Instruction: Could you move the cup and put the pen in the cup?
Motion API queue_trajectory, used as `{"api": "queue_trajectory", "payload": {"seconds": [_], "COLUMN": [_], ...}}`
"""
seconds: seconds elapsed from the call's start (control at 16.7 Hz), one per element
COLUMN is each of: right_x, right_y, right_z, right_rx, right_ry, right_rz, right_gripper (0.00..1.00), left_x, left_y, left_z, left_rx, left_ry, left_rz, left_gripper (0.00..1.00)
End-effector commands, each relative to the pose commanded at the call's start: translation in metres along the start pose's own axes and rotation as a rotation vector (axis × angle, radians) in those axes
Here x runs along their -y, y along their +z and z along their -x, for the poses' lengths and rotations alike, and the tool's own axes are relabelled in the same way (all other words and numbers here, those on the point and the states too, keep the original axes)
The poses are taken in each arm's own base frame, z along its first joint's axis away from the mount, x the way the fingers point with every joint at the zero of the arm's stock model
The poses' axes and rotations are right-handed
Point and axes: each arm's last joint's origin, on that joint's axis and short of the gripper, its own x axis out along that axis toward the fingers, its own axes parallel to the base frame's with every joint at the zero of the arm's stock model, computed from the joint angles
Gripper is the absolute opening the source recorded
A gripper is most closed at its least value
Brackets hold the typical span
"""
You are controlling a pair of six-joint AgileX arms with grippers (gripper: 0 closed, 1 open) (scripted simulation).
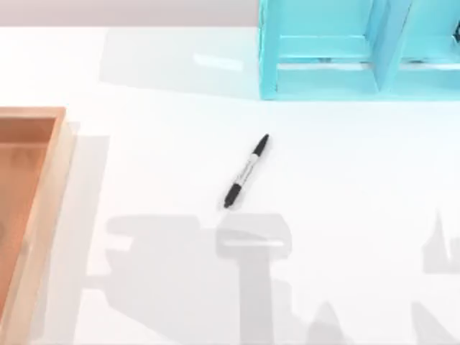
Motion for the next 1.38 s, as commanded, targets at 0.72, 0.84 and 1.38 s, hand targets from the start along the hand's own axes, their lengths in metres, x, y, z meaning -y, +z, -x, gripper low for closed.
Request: {"api": "queue_trajectory", "payload": {"seconds": [0.72,0.84,1.38], "right_x": [0.000,0.000,0.000], "right_y": [0.000,0.000,0.000], "right_z": [0.000,0.000,0.000], "right_rx": [0.000,0.000,0.000], "right_ry": [0.000,0.000,0.000], "right_rz": [0.000,0.000,0.000], "right_gripper": [1.00,1.00,1.00], "left_x": [-0.016,-0.017,-0.014], "left_y": [0.037,0.035,0.014], "left_z": [-0.031,-0.042,-0.126], "left_rx": [-0.236,-0.241,-0.237], "left_ry": [-0.048,-0.049,-0.048], "left_rz": [-0.009,-0.007,-0.006], "left_gripper": [1.00,1.00,1.00]}}
